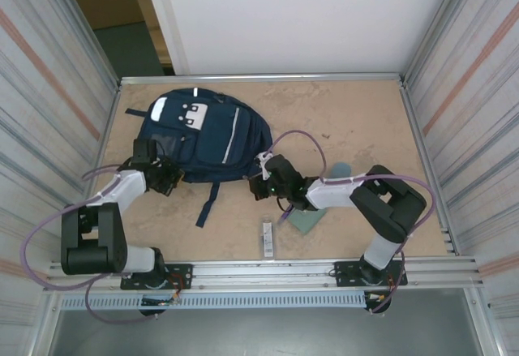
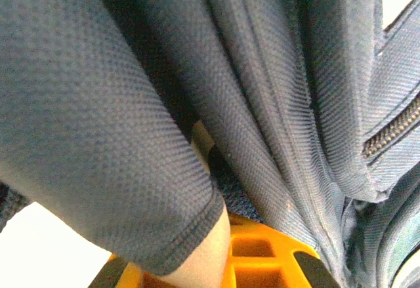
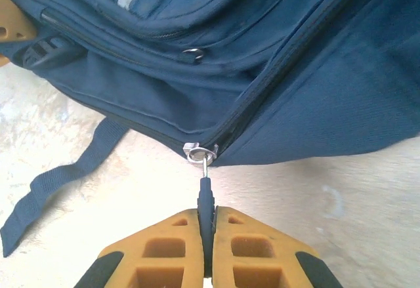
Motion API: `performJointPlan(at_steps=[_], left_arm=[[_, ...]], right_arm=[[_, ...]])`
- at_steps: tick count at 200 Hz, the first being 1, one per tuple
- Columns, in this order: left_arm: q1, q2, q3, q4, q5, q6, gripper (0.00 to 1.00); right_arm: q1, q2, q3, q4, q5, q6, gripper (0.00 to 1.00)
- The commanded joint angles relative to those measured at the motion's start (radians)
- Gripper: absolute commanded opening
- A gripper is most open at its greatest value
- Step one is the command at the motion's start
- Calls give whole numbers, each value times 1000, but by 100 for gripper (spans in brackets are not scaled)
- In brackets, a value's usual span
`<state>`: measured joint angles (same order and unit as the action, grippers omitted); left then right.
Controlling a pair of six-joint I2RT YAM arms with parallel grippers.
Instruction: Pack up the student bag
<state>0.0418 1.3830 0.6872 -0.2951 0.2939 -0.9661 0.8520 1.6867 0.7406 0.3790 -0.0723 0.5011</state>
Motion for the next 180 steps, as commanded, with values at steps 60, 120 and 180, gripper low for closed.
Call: performJointPlan(at_steps=[60, 120, 180], left_arm=[[27, 245, 232, 41, 62, 70, 0], [41, 363, 461, -81, 140, 116, 49], [67, 56, 205, -272, 51, 177, 57]], right_arm=[[-36, -126, -28, -184, -67, -185, 0], [78, 121, 280, -194, -170, -174, 0], [146, 301, 449, -88, -258, -60, 0]])
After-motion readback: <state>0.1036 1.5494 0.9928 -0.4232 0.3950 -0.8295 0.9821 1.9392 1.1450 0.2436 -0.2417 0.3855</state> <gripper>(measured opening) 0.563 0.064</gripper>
